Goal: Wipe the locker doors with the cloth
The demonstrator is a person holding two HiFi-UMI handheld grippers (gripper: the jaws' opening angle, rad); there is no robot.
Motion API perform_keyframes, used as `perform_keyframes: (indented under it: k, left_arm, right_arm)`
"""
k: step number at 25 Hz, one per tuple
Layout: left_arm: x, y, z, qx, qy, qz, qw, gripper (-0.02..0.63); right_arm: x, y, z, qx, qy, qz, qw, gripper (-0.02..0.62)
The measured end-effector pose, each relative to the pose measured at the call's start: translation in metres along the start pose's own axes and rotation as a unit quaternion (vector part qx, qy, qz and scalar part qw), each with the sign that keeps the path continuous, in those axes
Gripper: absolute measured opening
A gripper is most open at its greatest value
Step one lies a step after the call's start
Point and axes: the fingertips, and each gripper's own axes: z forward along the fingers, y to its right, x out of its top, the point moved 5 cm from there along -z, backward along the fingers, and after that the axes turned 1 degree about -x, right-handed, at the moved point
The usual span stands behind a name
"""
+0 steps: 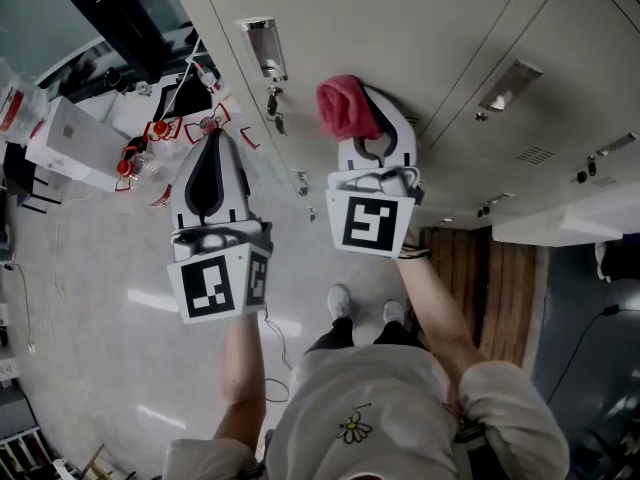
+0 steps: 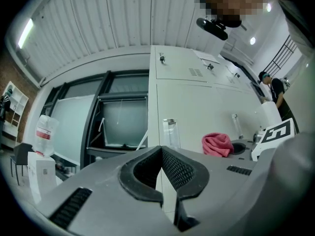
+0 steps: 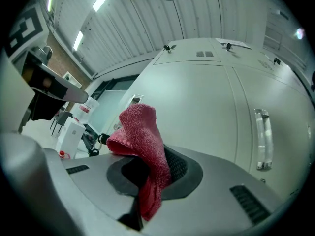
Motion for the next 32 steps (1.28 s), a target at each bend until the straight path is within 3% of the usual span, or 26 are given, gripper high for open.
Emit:
perform_keyframes:
  k: [10,17,27,32]
  left_arm:
    - [0.002,0.041,0.010,-0.023,0.003,-0.012,0.9997,0.015]
    - [0.010,0.066,0.011,-0.029,0.009,-0.013,0.9995,0.015]
    - [0.006,0.065,0.001,-0.010,-0.002,-0.012,0.9999,0.015]
    - [-0.001,0.047,-0.009,0.008,-0.004,-0.005,1.0000,0.015]
  right_arm:
    - [-0.029,0.076,-0.037,-0.068,-0.032,-0.018,0.997,0.032]
    - [-0.041,0.111,-0.053,-0.090,-0.040,0.014,0.995,0.032]
    - [-0.041,0.115,-0.054,-0.087,-0.032,0.030,0.995,0.032]
    - [-0.015,0.091,-0.050,-0.064,0.019,0.043,0.997,0.032]
